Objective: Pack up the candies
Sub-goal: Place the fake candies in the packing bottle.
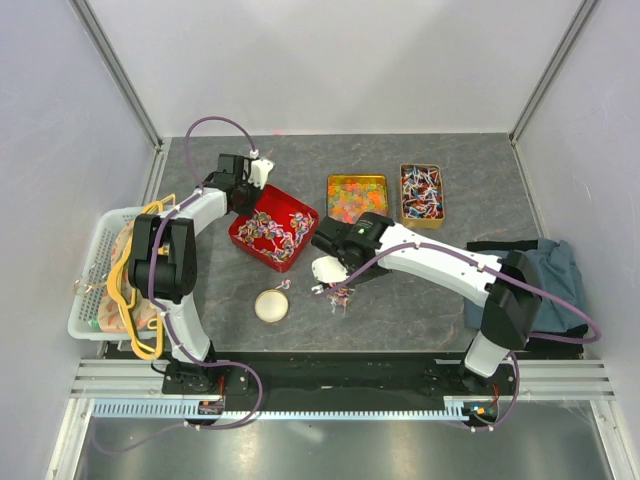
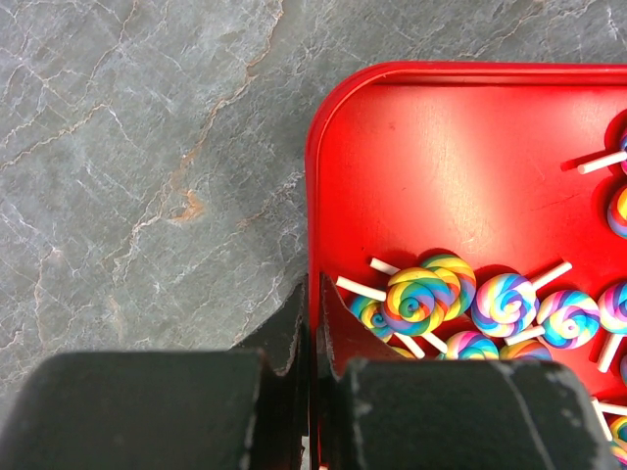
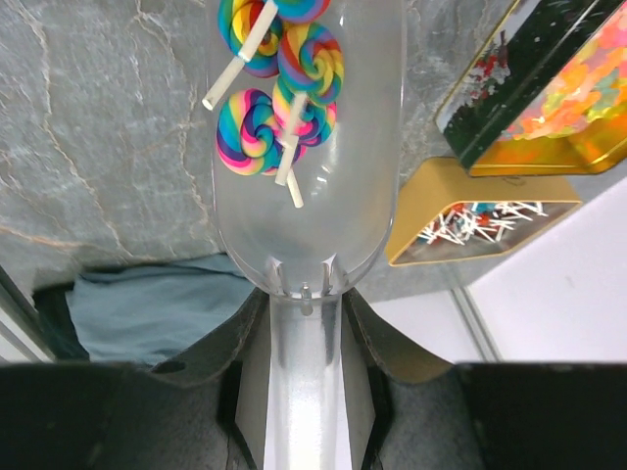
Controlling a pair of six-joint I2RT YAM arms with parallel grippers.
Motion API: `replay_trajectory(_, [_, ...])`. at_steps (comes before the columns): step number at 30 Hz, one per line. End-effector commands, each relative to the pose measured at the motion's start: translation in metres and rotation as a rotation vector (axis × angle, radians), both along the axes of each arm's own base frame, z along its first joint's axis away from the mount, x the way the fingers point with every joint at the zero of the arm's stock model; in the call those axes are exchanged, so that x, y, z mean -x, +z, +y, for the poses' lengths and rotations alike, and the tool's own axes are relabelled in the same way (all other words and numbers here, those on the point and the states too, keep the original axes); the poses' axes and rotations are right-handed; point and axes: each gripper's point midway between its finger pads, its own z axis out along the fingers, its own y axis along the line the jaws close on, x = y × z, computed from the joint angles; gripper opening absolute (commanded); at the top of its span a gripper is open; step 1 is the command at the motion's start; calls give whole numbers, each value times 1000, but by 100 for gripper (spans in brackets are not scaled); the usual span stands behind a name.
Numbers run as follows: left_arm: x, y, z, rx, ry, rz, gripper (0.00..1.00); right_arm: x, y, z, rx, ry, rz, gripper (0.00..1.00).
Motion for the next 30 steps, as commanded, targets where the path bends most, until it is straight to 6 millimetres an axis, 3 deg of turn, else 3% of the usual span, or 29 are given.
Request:
replay_trajectory(1, [-10, 44, -9, 67, -5, -105, 2, -8, 19, 1, 105, 39, -62, 0])
replay_trajectory(11, [-9, 53, -9, 68, -10, -125, 2, -11, 24, -3, 236, 82, -128, 0])
replay_trajectory(20, [-11, 47, -10, 71, -15, -113, 2, -22, 50, 3, 293, 107, -249, 0])
replay_trajectory(30, [-11, 41, -10, 68, -14, -107, 2, -15, 58, 1, 309, 117, -253, 0])
